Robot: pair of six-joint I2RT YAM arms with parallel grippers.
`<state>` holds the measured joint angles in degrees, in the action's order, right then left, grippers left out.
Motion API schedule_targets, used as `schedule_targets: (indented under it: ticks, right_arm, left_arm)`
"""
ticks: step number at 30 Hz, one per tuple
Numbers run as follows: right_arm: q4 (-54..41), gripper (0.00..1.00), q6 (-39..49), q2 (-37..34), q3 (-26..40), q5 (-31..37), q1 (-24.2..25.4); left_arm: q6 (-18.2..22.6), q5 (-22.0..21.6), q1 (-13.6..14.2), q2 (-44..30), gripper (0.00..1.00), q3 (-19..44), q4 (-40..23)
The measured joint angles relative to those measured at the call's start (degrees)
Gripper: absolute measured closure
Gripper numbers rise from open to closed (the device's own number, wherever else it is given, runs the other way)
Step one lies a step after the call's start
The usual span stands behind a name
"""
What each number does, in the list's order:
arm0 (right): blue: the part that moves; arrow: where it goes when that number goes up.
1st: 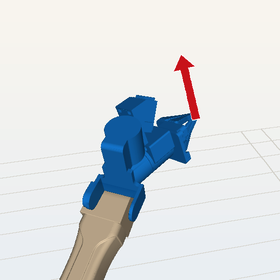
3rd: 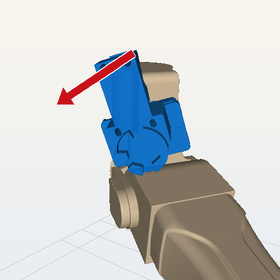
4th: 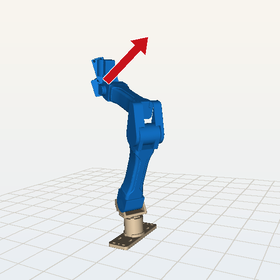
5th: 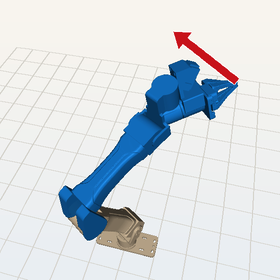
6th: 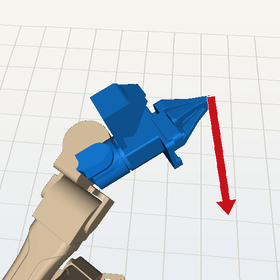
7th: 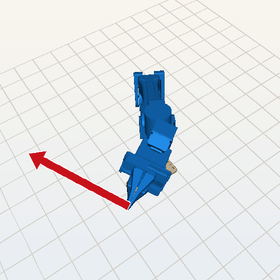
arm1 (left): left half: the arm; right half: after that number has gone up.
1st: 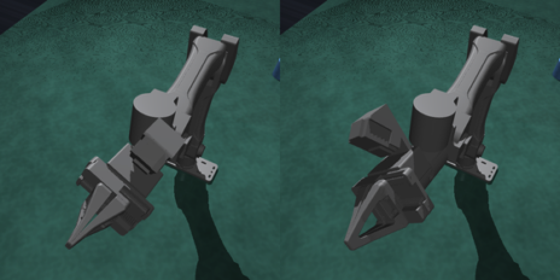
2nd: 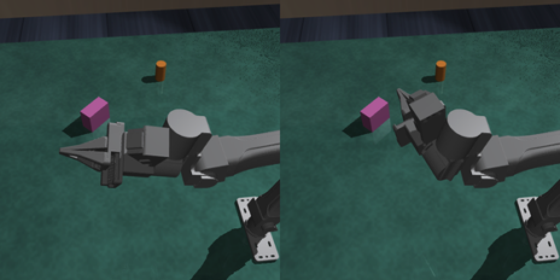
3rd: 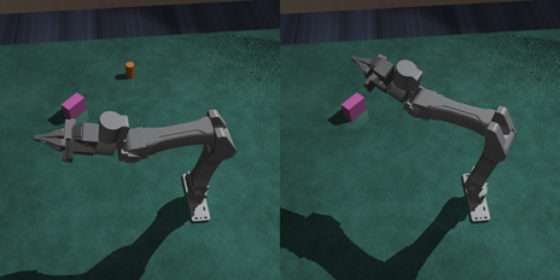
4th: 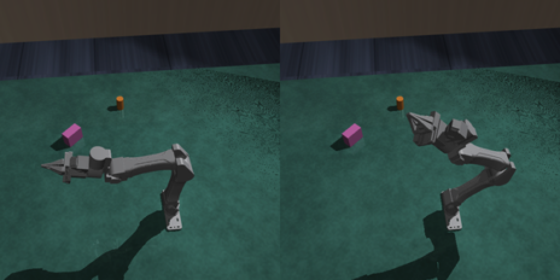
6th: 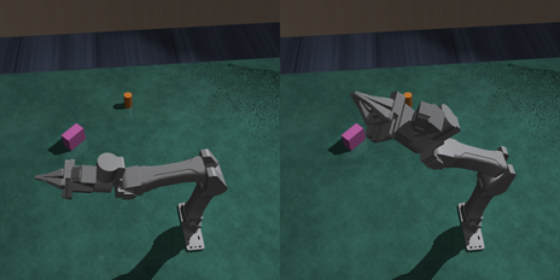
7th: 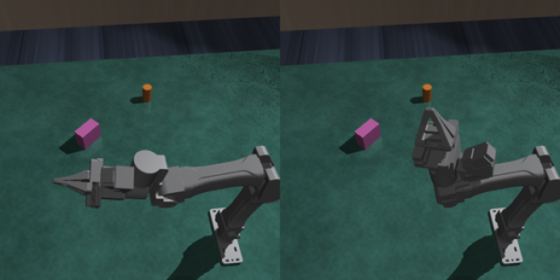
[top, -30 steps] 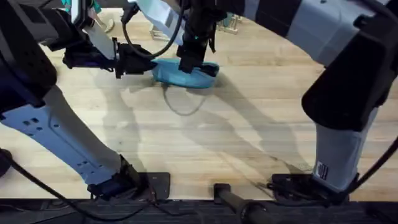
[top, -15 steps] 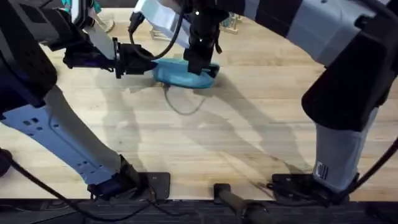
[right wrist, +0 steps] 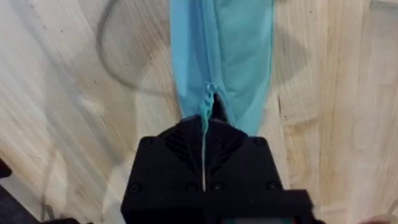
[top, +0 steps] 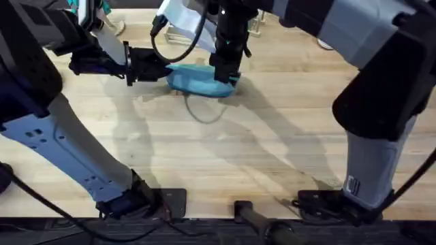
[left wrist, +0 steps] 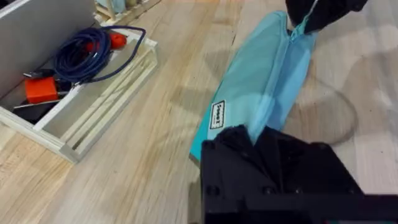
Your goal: Unzip the bag, pick up the pens from the table one at a time and place them inside, then zip the bag closed.
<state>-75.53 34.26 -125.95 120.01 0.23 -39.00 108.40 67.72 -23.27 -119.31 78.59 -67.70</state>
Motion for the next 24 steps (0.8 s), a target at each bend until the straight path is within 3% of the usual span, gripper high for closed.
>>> schedule_targets:
  ticks: [24]
  right_arm:
    - [-6.6,0.971,-1.1,2.8,0.0,0.5,4.8]
  left_arm:
    - [0.0,0.1,-0.2,0.0,0.959,0.0,0.1]
